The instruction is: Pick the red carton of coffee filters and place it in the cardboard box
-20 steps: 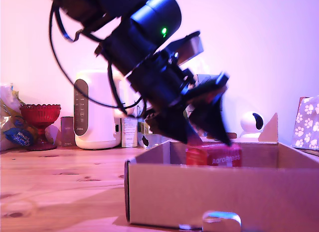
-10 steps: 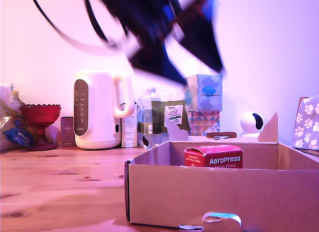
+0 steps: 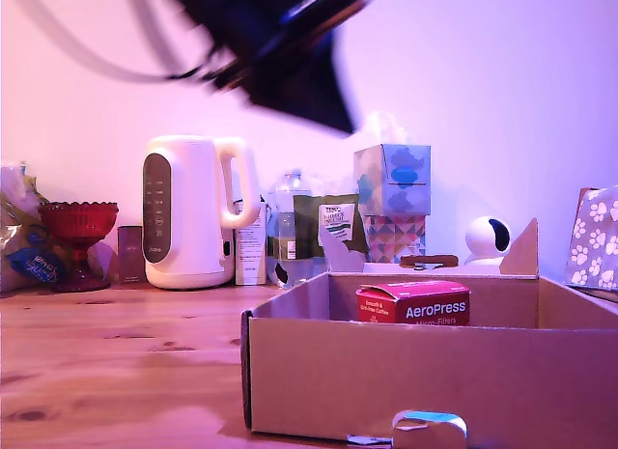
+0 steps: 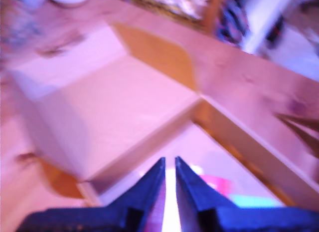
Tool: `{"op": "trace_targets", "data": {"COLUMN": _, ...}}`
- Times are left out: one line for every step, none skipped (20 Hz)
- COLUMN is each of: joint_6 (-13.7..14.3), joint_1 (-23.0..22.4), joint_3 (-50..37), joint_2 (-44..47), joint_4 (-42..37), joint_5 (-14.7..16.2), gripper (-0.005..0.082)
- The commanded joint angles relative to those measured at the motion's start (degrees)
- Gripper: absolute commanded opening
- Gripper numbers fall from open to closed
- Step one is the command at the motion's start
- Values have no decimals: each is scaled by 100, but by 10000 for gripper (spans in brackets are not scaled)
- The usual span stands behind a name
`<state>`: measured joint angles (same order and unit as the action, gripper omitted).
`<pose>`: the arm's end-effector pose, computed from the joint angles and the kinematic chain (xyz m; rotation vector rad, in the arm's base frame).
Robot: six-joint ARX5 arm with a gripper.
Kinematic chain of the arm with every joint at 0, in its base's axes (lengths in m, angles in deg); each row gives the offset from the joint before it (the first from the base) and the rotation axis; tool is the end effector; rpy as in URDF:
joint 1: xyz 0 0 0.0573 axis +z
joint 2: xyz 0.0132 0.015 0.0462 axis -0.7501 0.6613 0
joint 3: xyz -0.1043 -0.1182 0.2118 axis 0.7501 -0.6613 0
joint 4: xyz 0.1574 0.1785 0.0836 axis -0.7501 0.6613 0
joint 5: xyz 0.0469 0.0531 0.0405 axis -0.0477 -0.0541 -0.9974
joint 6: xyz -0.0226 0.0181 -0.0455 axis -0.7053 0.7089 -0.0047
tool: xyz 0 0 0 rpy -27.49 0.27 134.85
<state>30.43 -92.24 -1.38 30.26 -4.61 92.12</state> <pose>0.2293 -0.2228 0.2623 0.1625 0.5393 -0.8365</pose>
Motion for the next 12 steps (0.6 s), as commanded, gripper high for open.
{"op": "trace_targets", "data": {"joint_6": -109, "joint_1": 175, "joint_3": -413, "joint_2": -264, "joint_4": -369, "joint_5": -17, "gripper": -24}}
{"op": "trace_targets", "data": {"joint_6": -256, "joint_1": 326, "joint_3": -662, "joint_2": -433, "joint_4": -566, "joint_5": -33, "gripper": -24}}
{"op": "trace_targets", "data": {"joint_6": -330, "joint_1": 470, "joint_3": -907, "joint_2": -610, "joint_4": -778, "joint_5": -37, "gripper": -24}}
{"op": "trace_targets", "data": {"joint_6": -398, "joint_1": 629, "joint_3": -1143, "joint_2": -820, "joint_4": -911, "joint_5": -42, "gripper": -24}}
{"op": "trace_targets", "data": {"joint_6": -498, "joint_1": 763, "joint_3": -1346, "joint_2": -1005, "joint_4": -1010, "joint_5": -46, "gripper": -24}}
{"op": "trace_targets", "data": {"joint_6": -586, "joint_1": 876, "joint_3": -1530, "joint_2": -1228, "joint_4": -1036, "joint_5": -120, "gripper": -24}}
{"op": "trace_targets", "data": {"joint_6": -619, "joint_1": 966, "joint_3": -1705, "joint_2": -1458, "joint_4": -1038, "joint_5": -238, "gripper": -24}}
{"op": "trace_targets", "data": {"joint_6": -636, "joint_1": 1038, "joint_3": -1869, "joint_2": -1729, "joint_4": -1019, "joint_5": -315, "gripper": -24}}
{"op": "trace_targets", "data": {"joint_6": -654, "joint_1": 1088, "joint_3": -2041, "joint_2": -2026, "joint_4": -981, "joint_5": -487, "gripper": -24}}
{"op": "trace_targets", "data": {"joint_6": -726, "joint_1": 1119, "joint_3": -2179, "joint_2": -2323, "joint_4": -894, "joint_5": -664, "gripper": -24}}
{"op": "trace_targets", "data": {"joint_6": -748, "joint_1": 1143, "joint_3": -2286, "joint_2": -2603, "joint_4": -750, "joint_5": -765, "gripper": -24}}
{"op": "trace_targets", "data": {"joint_6": -772, "joint_1": 1145, "joint_3": -2371, "joint_2": -2865, "joint_4": -601, "joint_5": -835, "gripper": -24}}
